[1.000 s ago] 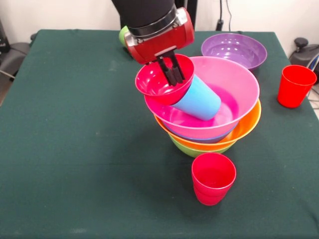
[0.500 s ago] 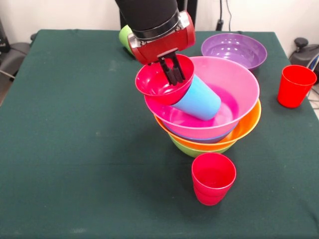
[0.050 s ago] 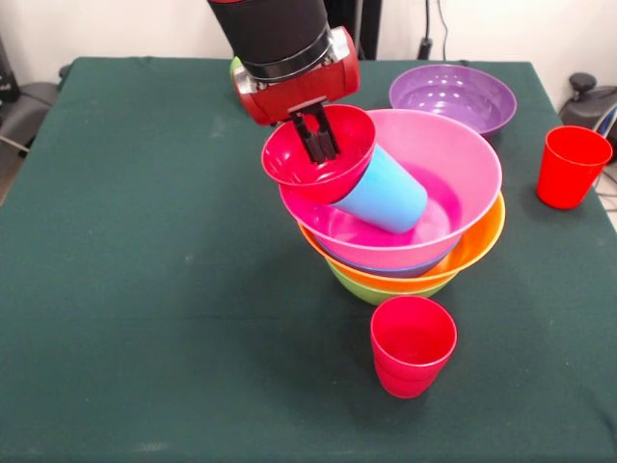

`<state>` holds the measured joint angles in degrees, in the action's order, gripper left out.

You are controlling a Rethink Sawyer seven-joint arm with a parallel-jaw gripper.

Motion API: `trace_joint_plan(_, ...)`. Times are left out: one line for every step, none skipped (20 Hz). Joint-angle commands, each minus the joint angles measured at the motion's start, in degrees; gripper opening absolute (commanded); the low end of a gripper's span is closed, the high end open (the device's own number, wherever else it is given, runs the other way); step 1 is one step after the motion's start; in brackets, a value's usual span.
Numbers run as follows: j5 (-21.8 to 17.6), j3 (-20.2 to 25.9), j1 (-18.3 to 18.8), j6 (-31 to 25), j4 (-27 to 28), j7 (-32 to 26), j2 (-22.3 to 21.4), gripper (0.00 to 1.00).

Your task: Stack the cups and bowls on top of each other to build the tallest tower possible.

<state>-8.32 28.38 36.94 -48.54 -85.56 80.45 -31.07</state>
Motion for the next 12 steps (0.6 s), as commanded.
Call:
trace_joint_plan(2.05,-1.44,-1.70,-0.32,-3.01,8.25,3.15,0.00)
trace_joint_plan(2.33,-0.99,-1.61,0.11,-3.18,7.99,3.24,0.00)
trace_joint_plan(2.44,-0.83,-1.62,0.30,-3.20,7.79,3.31,0.00)
trace_joint_plan(2.77,-0.54,-1.56,0.74,-3.73,7.75,3.19,0.00)
trace_joint_plan(2.97,-0.54,-1.62,0.88,-3.87,7.78,3.15,0.00)
trace_joint_plan(3.24,-0.50,-1.60,1.26,-4.18,7.80,3.06,0.00)
trace_joint_plan(3.37,-0.52,-1.65,1.50,-4.27,7.66,3.08,0.00)
trace_joint_plan(3.46,-0.46,-1.63,1.81,-4.32,7.36,3.31,0.00)
trace_joint_plan(3.63,-0.43,-1.63,2.10,-4.42,7.22,3.45,0.00)
trace_joint_plan(3.75,-0.33,-1.69,2.38,-4.40,7.14,3.59,0.00)
trace_joint_plan(3.79,-0.38,-1.78,2.47,-4.38,7.13,3.62,0.00)
trace_joint_plan(3.95,-0.37,-1.88,2.67,-4.48,7.28,3.64,0.00)
